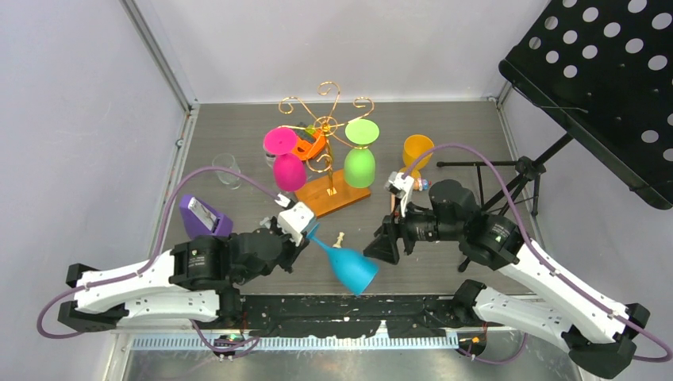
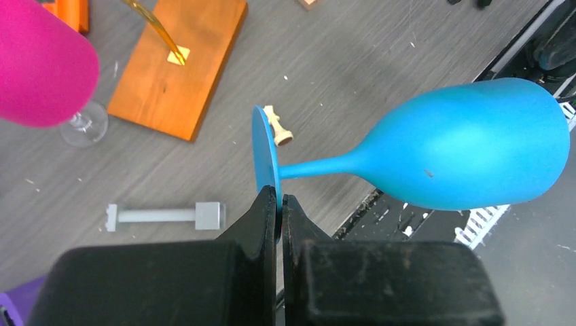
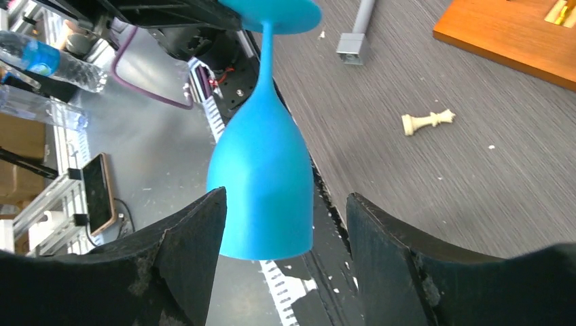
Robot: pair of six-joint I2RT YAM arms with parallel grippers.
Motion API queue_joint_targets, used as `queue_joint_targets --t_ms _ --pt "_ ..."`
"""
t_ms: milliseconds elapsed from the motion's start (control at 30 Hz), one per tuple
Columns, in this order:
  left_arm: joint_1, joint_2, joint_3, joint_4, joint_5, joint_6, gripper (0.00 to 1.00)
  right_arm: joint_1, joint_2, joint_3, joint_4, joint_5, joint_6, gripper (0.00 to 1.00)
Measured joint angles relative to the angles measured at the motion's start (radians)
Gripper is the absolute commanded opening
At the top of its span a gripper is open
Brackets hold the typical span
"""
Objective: Place the wine glass upside down on the wine glass rack
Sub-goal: Adjust the wine glass.
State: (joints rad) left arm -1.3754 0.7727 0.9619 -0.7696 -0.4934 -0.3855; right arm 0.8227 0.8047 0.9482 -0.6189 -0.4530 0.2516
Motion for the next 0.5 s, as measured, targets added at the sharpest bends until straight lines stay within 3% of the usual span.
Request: queue_joint_targets --t_ms 200,500 --pt "-0.054 -0.004 0.013 0.056 -0.005 0.191 0.0 0.038 0.006 -0.003 0.15 -0.004 0.099 0.73" --pt "-0.078 0.0 0.055 0.166 0.097 0.434 0.0 0.039 0.034 -0.06 0.307 -0.021 0.212 0.69"
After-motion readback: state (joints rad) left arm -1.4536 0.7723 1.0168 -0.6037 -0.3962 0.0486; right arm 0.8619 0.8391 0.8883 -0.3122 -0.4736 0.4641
